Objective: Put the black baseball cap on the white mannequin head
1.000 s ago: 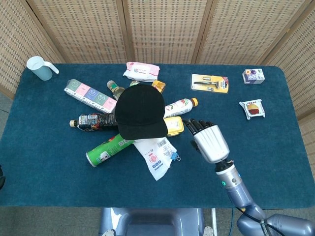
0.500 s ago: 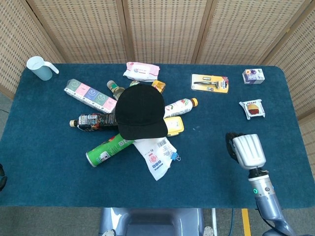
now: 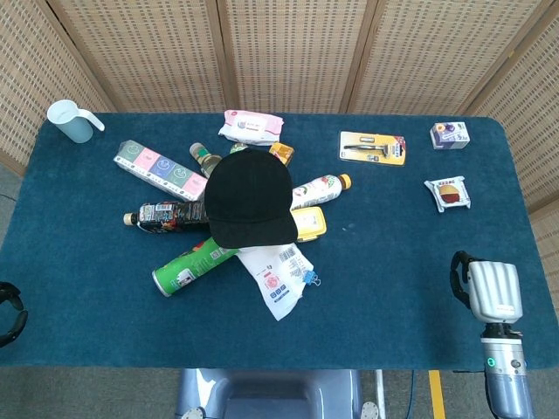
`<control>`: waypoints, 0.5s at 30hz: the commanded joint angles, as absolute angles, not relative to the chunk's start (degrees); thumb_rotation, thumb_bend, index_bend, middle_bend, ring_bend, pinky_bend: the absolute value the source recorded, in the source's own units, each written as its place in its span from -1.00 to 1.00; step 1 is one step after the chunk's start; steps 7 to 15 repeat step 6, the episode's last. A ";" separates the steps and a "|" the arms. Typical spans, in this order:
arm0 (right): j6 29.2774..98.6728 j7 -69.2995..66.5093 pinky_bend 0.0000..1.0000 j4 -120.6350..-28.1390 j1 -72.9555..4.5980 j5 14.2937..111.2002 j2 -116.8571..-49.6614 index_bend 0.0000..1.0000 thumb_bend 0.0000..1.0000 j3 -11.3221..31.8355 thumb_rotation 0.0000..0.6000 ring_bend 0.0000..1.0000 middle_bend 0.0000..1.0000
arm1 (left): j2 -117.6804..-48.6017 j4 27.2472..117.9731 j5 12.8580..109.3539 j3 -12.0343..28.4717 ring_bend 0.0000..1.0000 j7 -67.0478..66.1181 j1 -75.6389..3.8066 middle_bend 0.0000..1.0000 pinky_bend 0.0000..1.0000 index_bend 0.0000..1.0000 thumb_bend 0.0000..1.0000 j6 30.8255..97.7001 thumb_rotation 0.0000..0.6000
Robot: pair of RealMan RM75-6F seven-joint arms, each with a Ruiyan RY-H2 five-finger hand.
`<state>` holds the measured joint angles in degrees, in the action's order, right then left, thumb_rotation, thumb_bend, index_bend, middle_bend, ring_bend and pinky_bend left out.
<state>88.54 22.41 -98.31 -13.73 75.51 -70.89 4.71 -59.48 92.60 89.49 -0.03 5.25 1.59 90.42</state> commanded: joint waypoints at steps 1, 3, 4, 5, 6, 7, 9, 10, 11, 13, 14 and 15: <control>89.22 22.31 0.76 -98.46 -12.93 75.55 -70.69 0.29 0.16 4.97 1.00 0.57 0.40 | -59.75 92.95 90.11 0.10 -0.33 5.17 0.93 -0.17 -0.27 0.10 -0.30 90.00 1.00; 89.45 22.10 0.76 -98.60 -12.45 75.64 -70.64 0.29 0.16 5.11 1.00 0.57 0.40 | -59.87 93.18 90.45 0.26 -0.33 4.94 0.45 -0.17 -0.27 0.10 -0.30 89.72 1.00; 89.59 22.09 0.76 -98.54 -12.28 75.69 -70.67 0.29 0.16 5.22 1.00 0.57 0.40 | -59.90 93.28 90.54 0.31 -0.33 4.86 0.25 -0.17 -0.27 0.10 -0.30 89.58 1.00; 89.62 22.05 0.76 -98.50 -12.10 75.69 -70.71 0.29 0.16 5.34 1.00 0.57 0.40 | -59.90 93.37 90.58 0.33 -0.33 4.77 0.07 -0.17 -0.27 0.10 -0.30 89.39 1.00; 89.59 22.00 0.76 -98.52 -12.00 75.61 -70.70 0.29 0.16 5.40 1.00 0.57 0.40 | -59.87 93.42 90.62 0.33 -0.33 4.72 -0.03 -0.17 -0.27 0.10 -0.30 89.27 1.00; 89.59 22.00 0.76 -98.52 -12.00 75.61 -70.70 0.29 0.16 5.40 1.00 0.57 0.40 | -59.87 93.42 90.62 0.33 -0.33 4.72 -0.03 -0.17 -0.27 0.10 -0.30 89.27 1.00; 89.59 22.00 0.76 -98.52 -12.00 75.61 -70.70 0.29 0.16 5.40 1.00 0.57 0.40 | -59.87 93.42 90.62 0.33 -0.33 4.72 -0.03 -0.17 -0.27 0.10 -0.30 89.27 1.00; 89.59 22.00 0.76 -98.52 -12.00 75.61 -70.70 0.29 0.16 5.40 1.00 0.57 0.40 | -59.87 93.42 90.62 0.33 -0.33 4.72 -0.03 -0.17 -0.27 0.10 -0.30 89.27 1.00; 89.59 22.00 0.76 -98.52 -12.00 75.61 -70.70 0.29 0.16 5.40 1.00 0.57 0.40 | -59.87 93.42 90.62 0.33 -0.33 4.72 -0.03 -0.17 -0.27 0.10 -0.30 89.27 1.00; 89.59 22.00 0.76 -98.52 -12.00 75.61 -70.70 0.29 0.16 5.40 1.00 0.57 0.40 | -59.87 93.42 90.62 0.33 -0.33 4.72 -0.03 -0.17 -0.27 0.10 -0.30 89.27 1.00; 89.59 22.00 0.76 -98.52 -12.00 75.61 -70.70 0.29 0.16 5.40 1.00 0.57 0.40 | -59.87 93.42 90.62 0.33 -0.33 4.72 -0.03 -0.17 -0.27 0.10 -0.30 89.27 1.00; 89.59 22.00 0.76 -98.52 -12.00 75.61 -70.70 0.29 0.16 5.40 1.00 0.57 0.40 | -59.87 93.42 90.62 0.33 -0.33 4.72 -0.03 -0.17 -0.27 0.10 -0.30 89.27 1.00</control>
